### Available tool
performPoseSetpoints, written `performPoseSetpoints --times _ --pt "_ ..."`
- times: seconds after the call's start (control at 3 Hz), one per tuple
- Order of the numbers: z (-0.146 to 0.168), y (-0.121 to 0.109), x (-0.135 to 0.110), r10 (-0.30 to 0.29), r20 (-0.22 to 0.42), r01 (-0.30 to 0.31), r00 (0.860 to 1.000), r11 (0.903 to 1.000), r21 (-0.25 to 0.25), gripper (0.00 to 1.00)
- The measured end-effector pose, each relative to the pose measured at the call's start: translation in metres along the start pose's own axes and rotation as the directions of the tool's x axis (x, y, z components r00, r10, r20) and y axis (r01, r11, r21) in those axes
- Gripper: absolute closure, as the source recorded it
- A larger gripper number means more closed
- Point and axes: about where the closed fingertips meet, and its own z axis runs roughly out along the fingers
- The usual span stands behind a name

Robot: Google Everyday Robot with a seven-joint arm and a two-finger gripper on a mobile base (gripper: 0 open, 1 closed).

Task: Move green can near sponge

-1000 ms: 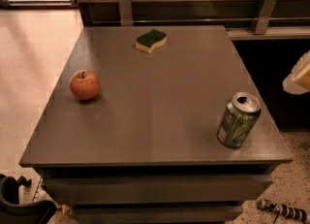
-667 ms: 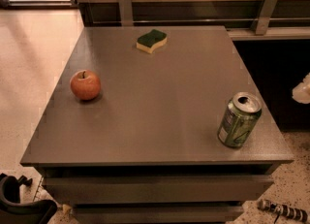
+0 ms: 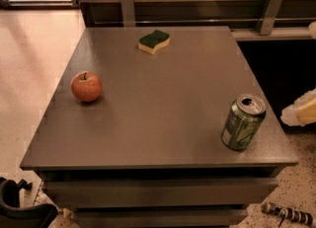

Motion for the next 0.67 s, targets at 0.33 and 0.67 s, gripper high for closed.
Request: performPoseSetpoints --times 0.33,0.67 --pt "0.011 0.020 -0.001 0.052 0.095 -0.048 0.994 0.9978 -0.046 0.00" --pt "0.027 0.043 0.011 0.097 0.178 -0.088 0.979 0.9944 -0.059 0.00"
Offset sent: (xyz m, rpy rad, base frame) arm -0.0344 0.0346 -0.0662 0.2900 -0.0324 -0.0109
